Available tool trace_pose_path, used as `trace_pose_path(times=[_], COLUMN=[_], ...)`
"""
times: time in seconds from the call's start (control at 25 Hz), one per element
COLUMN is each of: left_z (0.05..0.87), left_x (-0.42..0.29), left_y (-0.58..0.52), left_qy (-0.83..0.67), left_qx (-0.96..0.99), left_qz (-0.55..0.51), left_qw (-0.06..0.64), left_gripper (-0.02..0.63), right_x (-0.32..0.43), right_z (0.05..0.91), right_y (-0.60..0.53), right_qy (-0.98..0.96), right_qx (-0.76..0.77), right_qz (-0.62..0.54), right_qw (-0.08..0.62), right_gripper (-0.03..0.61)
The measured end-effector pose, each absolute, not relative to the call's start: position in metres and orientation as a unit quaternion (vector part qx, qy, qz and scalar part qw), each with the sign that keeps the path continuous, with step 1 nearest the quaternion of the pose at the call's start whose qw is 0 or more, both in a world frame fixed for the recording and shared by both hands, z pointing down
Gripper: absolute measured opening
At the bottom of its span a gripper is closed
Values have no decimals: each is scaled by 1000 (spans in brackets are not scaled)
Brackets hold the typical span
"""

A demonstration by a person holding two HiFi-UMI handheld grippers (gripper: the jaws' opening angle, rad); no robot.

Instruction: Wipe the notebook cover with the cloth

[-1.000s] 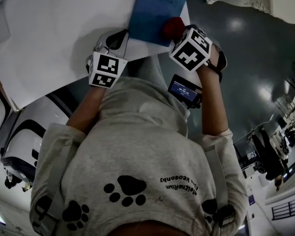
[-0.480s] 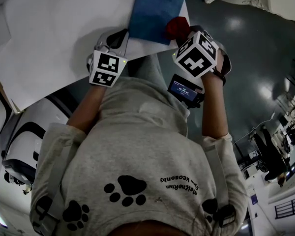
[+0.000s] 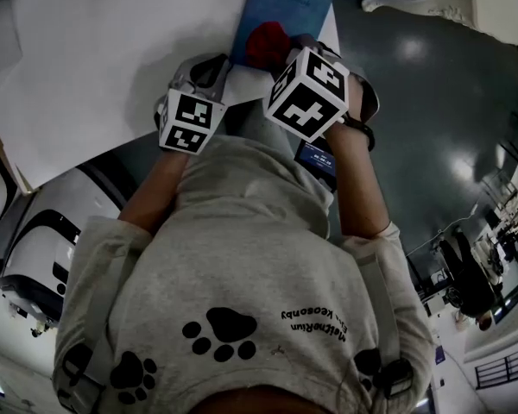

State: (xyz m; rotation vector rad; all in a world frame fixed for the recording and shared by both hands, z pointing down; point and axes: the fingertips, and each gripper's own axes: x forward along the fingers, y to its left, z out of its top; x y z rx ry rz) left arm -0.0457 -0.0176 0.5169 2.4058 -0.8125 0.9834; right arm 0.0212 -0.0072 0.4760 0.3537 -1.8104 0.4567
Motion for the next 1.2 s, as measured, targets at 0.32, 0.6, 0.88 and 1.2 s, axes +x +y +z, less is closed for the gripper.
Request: trace_pose_path(times=[0.32,0.6,0.88,1.2], left_z=[520,521,518,519], left_x=[-51,-51,-43,-45], left_y=[-14,-15,-15,-18], left_qy=[-295,-295,-295,-293], left_qx=[864,863,862,861], left_qz=[351,355,358,361], left_qw=[208,204,204,205], left_gripper=[0,0,0,0], right_x=[-24,-34,-14,22], right_z=[496,515,512,514], right_y=[-4,1,8,22], right_qy=[-785,-781,-777,-761], right_qx=[106,82,79,101], right_qz=[190,198,202,231], right_qw=[580,586,591,598], right_gripper=[89,89,89,89])
